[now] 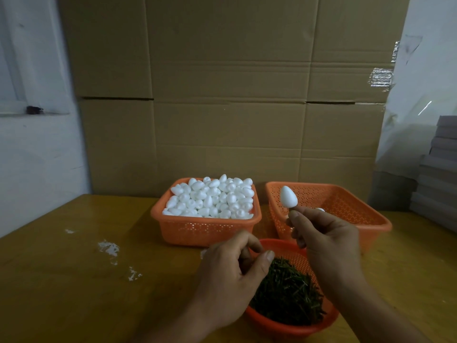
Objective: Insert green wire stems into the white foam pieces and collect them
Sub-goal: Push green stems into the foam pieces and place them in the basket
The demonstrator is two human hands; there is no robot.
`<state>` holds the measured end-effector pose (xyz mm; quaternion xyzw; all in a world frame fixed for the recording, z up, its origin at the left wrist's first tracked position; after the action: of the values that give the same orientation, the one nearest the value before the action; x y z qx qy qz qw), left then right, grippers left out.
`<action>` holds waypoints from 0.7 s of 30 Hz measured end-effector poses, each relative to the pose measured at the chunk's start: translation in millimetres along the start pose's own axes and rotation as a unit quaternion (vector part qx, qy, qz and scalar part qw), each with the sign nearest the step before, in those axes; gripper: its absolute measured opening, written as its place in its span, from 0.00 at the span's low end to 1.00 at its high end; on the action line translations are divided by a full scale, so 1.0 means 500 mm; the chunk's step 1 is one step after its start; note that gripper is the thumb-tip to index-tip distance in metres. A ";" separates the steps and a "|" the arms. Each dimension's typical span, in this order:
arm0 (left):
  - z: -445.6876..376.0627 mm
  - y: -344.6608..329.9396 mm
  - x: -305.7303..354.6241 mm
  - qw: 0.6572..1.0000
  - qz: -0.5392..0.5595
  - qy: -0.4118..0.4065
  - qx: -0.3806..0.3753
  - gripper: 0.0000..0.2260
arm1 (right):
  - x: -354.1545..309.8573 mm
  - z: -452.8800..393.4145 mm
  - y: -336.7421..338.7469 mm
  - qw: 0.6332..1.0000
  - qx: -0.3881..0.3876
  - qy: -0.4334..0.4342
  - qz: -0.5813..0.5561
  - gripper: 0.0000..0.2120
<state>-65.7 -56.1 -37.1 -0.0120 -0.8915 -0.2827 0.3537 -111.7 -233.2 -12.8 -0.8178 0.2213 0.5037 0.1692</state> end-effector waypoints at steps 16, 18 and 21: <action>0.004 -0.013 -0.007 0.999 -0.017 -0.006 -0.029 0.13 | 0.056 -0.098 0.049 0.995 0.048 -0.001 0.084 0.05; 0.003 -0.012 -0.006 0.999 -0.018 -0.010 -0.025 0.13 | 0.064 -0.112 0.056 0.993 0.057 -0.004 0.099 0.05; 0.003 -0.011 -0.003 0.999 -0.017 -0.016 -0.023 0.13 | 0.073 -0.130 0.066 0.991 0.069 -0.012 0.117 0.04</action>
<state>-66.5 -59.9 -41.7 -0.0095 -0.8906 -0.3087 0.3340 -66.4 -300.4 -19.0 -0.7665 0.3476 0.5134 0.1676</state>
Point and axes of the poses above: each hand's wrist, its own z-axis away from the middle knuckle, its own y-axis out of the back of the hand, x = y × z, the point moved 5 cm from there along -z, towards the middle knuckle, and after that the axes turned 6 degrees about -x, right-handed, at the moved point
